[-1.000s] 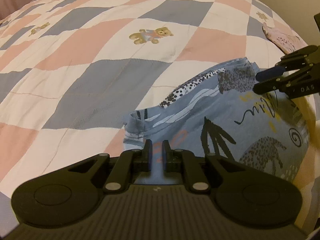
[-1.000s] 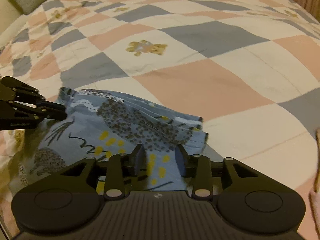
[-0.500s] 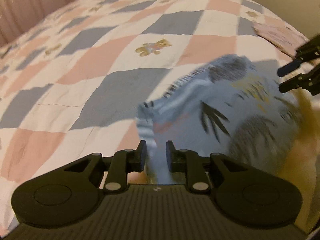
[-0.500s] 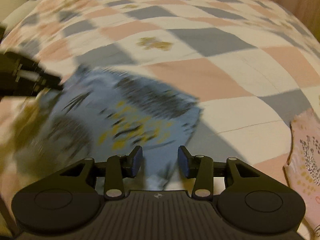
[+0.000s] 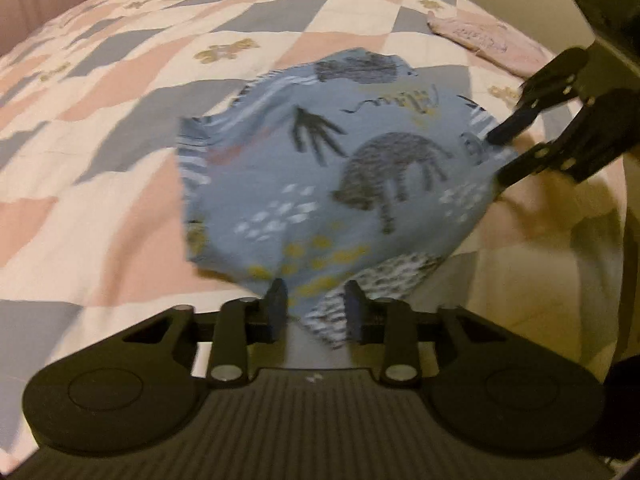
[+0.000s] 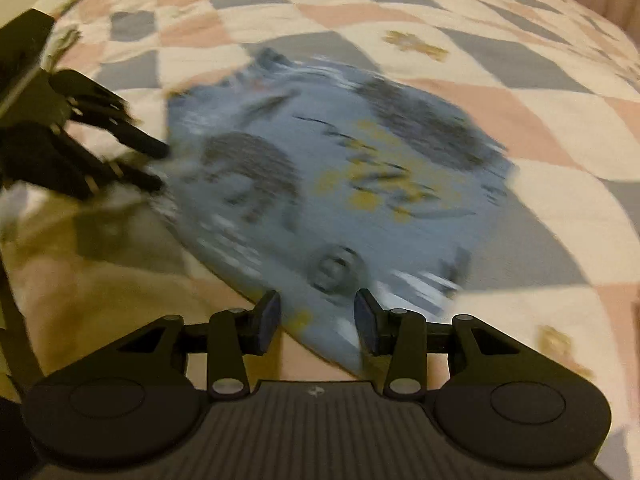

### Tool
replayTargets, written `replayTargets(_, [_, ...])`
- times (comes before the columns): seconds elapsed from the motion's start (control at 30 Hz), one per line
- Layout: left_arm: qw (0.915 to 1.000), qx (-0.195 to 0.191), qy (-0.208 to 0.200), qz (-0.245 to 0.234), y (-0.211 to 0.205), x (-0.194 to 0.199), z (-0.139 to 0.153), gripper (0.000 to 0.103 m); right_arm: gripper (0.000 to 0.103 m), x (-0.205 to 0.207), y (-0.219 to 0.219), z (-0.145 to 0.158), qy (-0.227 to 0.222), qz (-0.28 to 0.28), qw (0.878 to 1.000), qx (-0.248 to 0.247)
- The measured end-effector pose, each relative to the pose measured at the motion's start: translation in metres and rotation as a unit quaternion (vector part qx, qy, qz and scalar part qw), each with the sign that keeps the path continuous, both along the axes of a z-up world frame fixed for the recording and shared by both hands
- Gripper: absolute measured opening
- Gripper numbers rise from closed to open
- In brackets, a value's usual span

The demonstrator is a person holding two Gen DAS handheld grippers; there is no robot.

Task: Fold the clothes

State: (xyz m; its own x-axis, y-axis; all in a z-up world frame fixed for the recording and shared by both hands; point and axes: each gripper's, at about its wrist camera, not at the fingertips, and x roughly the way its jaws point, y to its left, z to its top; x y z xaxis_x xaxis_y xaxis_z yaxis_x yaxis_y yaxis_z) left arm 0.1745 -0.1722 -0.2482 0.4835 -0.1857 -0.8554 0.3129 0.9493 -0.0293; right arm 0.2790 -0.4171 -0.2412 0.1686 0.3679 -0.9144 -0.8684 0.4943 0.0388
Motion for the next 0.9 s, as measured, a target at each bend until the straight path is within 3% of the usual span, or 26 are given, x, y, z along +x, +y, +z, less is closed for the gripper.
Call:
replayTargets(0.1, [0.9995, 0.031, -0.009, -0.005, 0.009, -0.004, 0.008, 0.027, 0.048, 0.003, -0.017, 0.010, -0.019, -0.032, 0.999, -0.023])
replayTargets(0.2, [0.9961, 0.066, -0.045, -0.037, 0.002, -0.018, 0.024, 0.029, 0.048, -0.016, -0.013, 0.022, -0.046, -0.019, 0.998, -0.024])
replayTargets(0.3, [0.9868, 0.115, -0.076, -0.085, -0.025, -0.027, 0.018, 0.046, 0.052, -0.041, 0.000, 0.025, -0.079, 0.013, 0.996, -0.031])
replayTargets(0.33, [0.9821, 0.134, -0.084, -0.102, -0.036, -0.029, 0.013, 0.052, 0.053, -0.051, 0.008, 0.022, -0.102, 0.031, 0.993, -0.041])
replayTargets(0.43, [0.9637, 0.190, -0.109, -0.153, -0.068, -0.035, -0.002, 0.053, 0.053, -0.076, 0.027, 0.008, -0.161, 0.094, 0.980, -0.070])
replayTargets(0.57, [0.9294, 0.262, -0.141, -0.218, -0.111, -0.043, -0.023, 0.053, 0.049, -0.097, 0.038, -0.016, -0.216, 0.171, 0.957, -0.095])
replayTargets(0.63, [0.9249, 0.278, -0.145, -0.216, -0.120, -0.038, -0.034, 0.054, 0.048, -0.106, 0.044, -0.025, -0.255, 0.203, 0.940, -0.100])
replayTargets(0.73, [0.9168, 0.301, -0.150, -0.215, -0.124, -0.031, -0.042, 0.054, 0.047, -0.112, 0.059, -0.041, -0.273, 0.233, 0.927, -0.108])
replayTargets(0.8, [0.9198, 0.306, -0.142, -0.201, -0.117, -0.027, -0.040, 0.054, 0.046, -0.113, 0.067, -0.054, -0.288, 0.263, 0.913, -0.117])
replayTargets(0.9, [0.9219, 0.317, -0.131, -0.181, -0.104, -0.021, -0.038, 0.055, 0.043, -0.099, 0.058, -0.057, -0.308, 0.261, 0.906, -0.126])
